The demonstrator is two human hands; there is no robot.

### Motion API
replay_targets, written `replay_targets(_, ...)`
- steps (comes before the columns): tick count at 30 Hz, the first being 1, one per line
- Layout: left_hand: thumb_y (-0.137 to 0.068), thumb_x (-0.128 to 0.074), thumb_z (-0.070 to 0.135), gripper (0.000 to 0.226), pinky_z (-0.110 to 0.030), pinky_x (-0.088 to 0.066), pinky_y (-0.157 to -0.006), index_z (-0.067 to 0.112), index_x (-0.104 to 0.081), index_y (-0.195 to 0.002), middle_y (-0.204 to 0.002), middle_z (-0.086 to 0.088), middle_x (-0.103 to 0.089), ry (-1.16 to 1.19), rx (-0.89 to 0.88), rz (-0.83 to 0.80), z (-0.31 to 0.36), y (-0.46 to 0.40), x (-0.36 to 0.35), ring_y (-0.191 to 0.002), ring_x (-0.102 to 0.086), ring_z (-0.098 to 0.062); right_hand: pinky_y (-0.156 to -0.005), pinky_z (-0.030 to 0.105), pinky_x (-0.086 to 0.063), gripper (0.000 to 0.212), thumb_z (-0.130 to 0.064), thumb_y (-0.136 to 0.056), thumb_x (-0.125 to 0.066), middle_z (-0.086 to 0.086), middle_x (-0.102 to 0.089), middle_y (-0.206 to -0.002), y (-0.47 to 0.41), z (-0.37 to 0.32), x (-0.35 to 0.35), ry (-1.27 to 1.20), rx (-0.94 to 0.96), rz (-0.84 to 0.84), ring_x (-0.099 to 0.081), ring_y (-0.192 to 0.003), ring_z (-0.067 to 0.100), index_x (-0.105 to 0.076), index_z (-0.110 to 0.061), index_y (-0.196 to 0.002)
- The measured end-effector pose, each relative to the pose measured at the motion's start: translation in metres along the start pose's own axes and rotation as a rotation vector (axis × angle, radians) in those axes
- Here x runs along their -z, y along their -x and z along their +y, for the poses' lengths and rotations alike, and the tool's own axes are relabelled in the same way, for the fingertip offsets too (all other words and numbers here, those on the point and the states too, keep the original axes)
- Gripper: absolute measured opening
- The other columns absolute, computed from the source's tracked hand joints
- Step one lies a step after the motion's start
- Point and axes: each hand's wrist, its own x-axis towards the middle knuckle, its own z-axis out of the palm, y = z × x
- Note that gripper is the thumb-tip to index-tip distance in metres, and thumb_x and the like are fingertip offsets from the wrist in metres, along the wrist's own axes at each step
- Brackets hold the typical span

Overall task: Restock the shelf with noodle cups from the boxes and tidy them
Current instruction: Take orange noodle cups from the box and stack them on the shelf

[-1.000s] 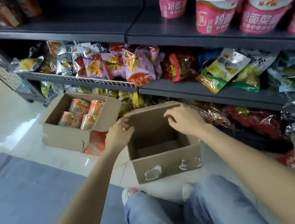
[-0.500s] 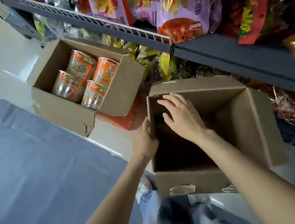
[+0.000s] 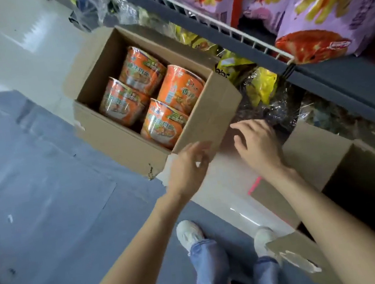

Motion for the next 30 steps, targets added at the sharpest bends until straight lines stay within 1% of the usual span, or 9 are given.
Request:
replay_targets(3, -0.087, -0.056, 0.008, 0.034, -0.025, -0.044, -0.077, 0.019, -0.063, -0.119, -0.116, 0.001, -0.065, -0.165, 0.061, 0.090, -0.033, -0.017, 0.063, -0.099, -0.061, -0.020, -0.085, 0.032, -0.038, 0.028, -0.009, -0.085, -0.054, 0.013, -0.067, -0.104, -0.018, -0.040, -0.003, -0.132, -0.040, -0.087, -0.059, -0.095, 0.035, -0.067, -0.006, -0.109)
replay_targets(6, -0.087, -0.059, 0.015, 0.040, -0.033, -0.044, -0.086, 0.016, -0.056, -0.126, -0.124, -0.005, -0.061, -0.288, 0.117, 0.088, -0.063, -0.035, 0.108, -0.109, -0.057, -0.027, -0.083, 0.035, -0.044, 0.030, -0.008, -0.091, -0.055, 0.015, -0.062, -0.109, -0.033, -0.083, -0.008, -0.256, -0.133, -0.175, -0.059, -0.099, 0.031, -0.061, -0.007, -0.120)
replay_targets(9, -0.086, -0.061, 0.021, 0.052, -0.038, -0.041, -0.096, 0.014, -0.046, -0.136, -0.133, -0.009, -0.052, -0.370, 0.145, 0.066, -0.084, -0.060, 0.141, -0.122, -0.047, -0.029, -0.091, 0.037, -0.048, 0.043, -0.017, -0.094, -0.055, 0.013, -0.051, -0.132, -0.058, -0.122, -0.023, -0.299, -0.169, -0.236, -0.053, -0.117, 0.028, -0.046, -0.013, -0.137)
replay_targets(12, -0.087, -0.062, 0.028, 0.060, -0.042, -0.042, -0.096, 0.015, -0.038, -0.141, -0.136, -0.012, -0.045, -0.402, 0.189, 0.057, -0.095, -0.092, 0.160, -0.122, -0.044, -0.031, -0.108, 0.042, -0.036, 0.068, -0.029, -0.093, -0.059, 0.019, -0.024, -0.152, -0.090, -0.145, -0.054, -0.266, -0.309, -0.223, -0.029, -0.138, 0.034, -0.023, -0.014, -0.149)
replay_targets(16, -0.084, -0.066, 0.030, 0.071, -0.039, -0.035, -0.100, 0.015, -0.031, -0.144, -0.143, -0.011, -0.038, -0.453, 0.110, 0.001, -0.101, -0.139, 0.174, -0.126, -0.037, -0.030, -0.117, 0.041, -0.017, 0.096, -0.039, -0.088, -0.063, 0.026, -0.005, -0.156, -0.141, -0.150, -0.083, -0.320, -0.677, -0.117, -0.009, -0.145, 0.036, 0.002, -0.010, -0.152)
replay_targets(19, -0.082, -0.068, 0.033, 0.079, -0.037, -0.032, -0.105, 0.016, -0.026, -0.146, -0.148, -0.011, -0.032, -0.540, 0.056, -0.060, -0.109, -0.177, 0.178, -0.131, -0.034, -0.030, -0.106, 0.041, -0.031, 0.109, -0.048, -0.084, -0.066, 0.026, -0.015, -0.154, -0.167, -0.142, -0.099, -0.355, -0.929, -0.102, -0.030, -0.137, 0.039, 0.013, -0.013, -0.151)
replay_targets(22, -0.083, -0.062, 0.046, 0.085, -0.039, -0.028, -0.108, 0.015, -0.019, -0.149, -0.149, -0.016, -0.030, -0.538, 0.071, -0.071, -0.117, -0.209, 0.174, -0.135, -0.031, -0.032, -0.089, 0.044, -0.044, 0.118, -0.054, -0.077, -0.069, 0.023, -0.031, -0.145, -0.179, -0.142, -0.117, -0.379, -1.046, -0.043, -0.050, -0.119, 0.041, 0.018, -0.020, -0.150)
replay_targets(26, -0.078, -0.062, 0.058, 0.106, -0.042, -0.033, -0.103, 0.013, 0.000, -0.151, -0.147, -0.018, -0.030, -0.565, 0.122, -0.192, -0.126, -0.242, 0.168, -0.130, -0.036, -0.035, -0.082, 0.046, -0.047, 0.123, -0.057, -0.071, -0.074, 0.018, -0.037, -0.137, -0.187, -0.147, -0.128, -0.346, -1.095, 0.006, -0.054, -0.110, 0.039, 0.016, -0.026, -0.149)
replay_targets(30, -0.073, -0.069, 0.058, 0.122, -0.042, -0.038, -0.097, 0.012, 0.016, -0.148, -0.146, -0.018, -0.033, -0.497, 0.170, -0.215, -0.123, -0.267, 0.159, -0.124, -0.043, -0.036, -0.086, 0.044, -0.045, 0.118, -0.052, -0.067, -0.079, 0.016, -0.039, -0.137, -0.182, -0.151, -0.122, -0.417, -1.080, 0.151, -0.053, -0.112, 0.039, 0.003, -0.030, -0.150)
